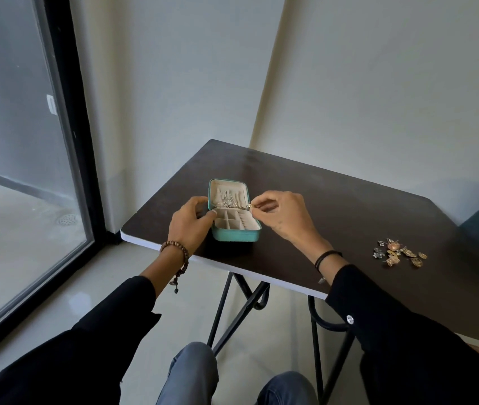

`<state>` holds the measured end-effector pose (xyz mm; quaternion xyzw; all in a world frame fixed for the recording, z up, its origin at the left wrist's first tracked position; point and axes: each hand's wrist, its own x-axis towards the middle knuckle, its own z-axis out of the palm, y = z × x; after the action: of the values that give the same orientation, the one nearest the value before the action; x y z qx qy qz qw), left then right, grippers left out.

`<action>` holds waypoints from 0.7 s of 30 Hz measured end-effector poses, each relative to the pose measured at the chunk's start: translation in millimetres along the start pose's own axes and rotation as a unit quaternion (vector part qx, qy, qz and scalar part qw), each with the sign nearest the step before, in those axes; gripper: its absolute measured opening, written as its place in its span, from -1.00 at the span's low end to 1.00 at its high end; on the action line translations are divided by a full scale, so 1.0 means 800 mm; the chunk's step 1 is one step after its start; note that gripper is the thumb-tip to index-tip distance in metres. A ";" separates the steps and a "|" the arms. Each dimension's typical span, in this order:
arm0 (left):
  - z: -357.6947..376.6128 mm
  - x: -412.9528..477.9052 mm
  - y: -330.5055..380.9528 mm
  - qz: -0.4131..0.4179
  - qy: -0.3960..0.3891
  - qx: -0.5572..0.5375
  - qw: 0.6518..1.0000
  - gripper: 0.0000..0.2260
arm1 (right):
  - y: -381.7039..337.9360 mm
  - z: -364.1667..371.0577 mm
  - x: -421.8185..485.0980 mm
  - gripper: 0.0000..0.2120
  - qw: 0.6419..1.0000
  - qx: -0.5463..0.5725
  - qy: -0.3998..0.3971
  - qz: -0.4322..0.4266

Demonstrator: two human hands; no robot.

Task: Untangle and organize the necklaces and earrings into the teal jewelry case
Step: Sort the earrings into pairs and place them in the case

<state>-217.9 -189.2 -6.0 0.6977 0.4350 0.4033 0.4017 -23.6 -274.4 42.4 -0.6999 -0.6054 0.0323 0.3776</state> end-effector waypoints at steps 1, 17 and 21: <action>0.001 0.000 -0.004 -0.003 -0.009 -0.012 1.000 -0.65 | 0.003 0.004 -0.001 -0.87 1.000 -0.008 -0.008 -0.008; 0.003 -0.004 -0.014 0.017 -0.018 0.035 0.999 -0.67 | 0.022 0.020 -0.011 -0.82 0.994 -0.093 -0.045 -0.046; 0.003 -0.005 -0.014 0.014 -0.020 0.039 0.999 -0.67 | 0.020 0.022 -0.013 -0.80 0.988 -0.127 -0.065 -0.065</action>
<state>-220.0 -190.2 -17.6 0.7270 0.4325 0.3776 0.3767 -21.7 -275.0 16.4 -0.6979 -0.6719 -0.0234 0.2469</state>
